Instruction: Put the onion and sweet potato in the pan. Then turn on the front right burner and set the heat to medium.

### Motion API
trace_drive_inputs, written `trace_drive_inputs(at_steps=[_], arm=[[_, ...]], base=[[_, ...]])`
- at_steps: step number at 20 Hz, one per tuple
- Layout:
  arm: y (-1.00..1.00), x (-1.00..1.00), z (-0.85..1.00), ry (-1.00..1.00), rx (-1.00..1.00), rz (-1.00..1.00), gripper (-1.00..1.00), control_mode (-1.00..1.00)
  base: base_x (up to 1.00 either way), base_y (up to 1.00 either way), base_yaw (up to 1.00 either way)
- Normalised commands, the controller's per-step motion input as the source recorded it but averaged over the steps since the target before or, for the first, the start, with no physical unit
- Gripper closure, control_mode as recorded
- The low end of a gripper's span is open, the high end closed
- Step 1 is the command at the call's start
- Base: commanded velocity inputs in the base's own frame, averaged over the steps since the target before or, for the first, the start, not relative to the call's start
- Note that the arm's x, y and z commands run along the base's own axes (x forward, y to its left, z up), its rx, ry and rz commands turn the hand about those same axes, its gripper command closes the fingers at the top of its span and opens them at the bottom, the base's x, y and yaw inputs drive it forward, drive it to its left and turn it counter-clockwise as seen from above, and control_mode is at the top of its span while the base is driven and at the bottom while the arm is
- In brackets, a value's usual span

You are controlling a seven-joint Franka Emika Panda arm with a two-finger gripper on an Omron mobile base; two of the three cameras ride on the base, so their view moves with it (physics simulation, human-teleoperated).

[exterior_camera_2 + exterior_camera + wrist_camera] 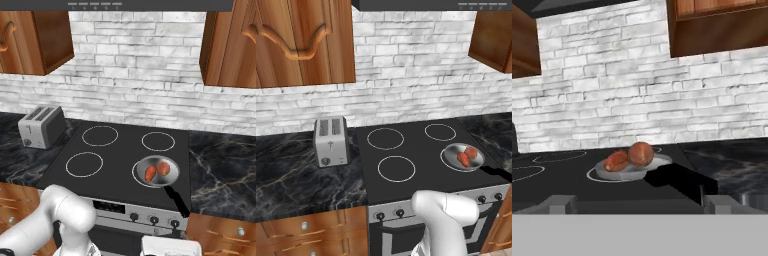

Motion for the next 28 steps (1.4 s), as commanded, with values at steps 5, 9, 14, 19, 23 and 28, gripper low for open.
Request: trace_drive_inputs(at_steps=[5,9,14,19,23,28], arm=[[0.00,0.37,-0.55,0.07,-0.09,0.01,-1.00,-1.00],[0.00,0.31,-0.40,0.02,-0.12,0.00,-1.00,-1.00],[0.00,0.25,-0.23,0.02,-0.05,-0.05,-1.00,-1.00],[0.00,0.29,-0.18,0.00,0.00,-0.06,-1.00,-1.00],[0.00,0.01,-0.01,0.00,0.00,-0.11,-1.00,-1.00],[0.00,0.00,-0.18,0.00,0.01,-0.10,-1.00,-1.00]], base=[[0.00,0.00,0.00],[0.00,0.00,0.00],[0.00,0.00,0.00],[0.00,0.00,0.00],[0.00,0.00,0.00],[0.00,0.00,0.00]])
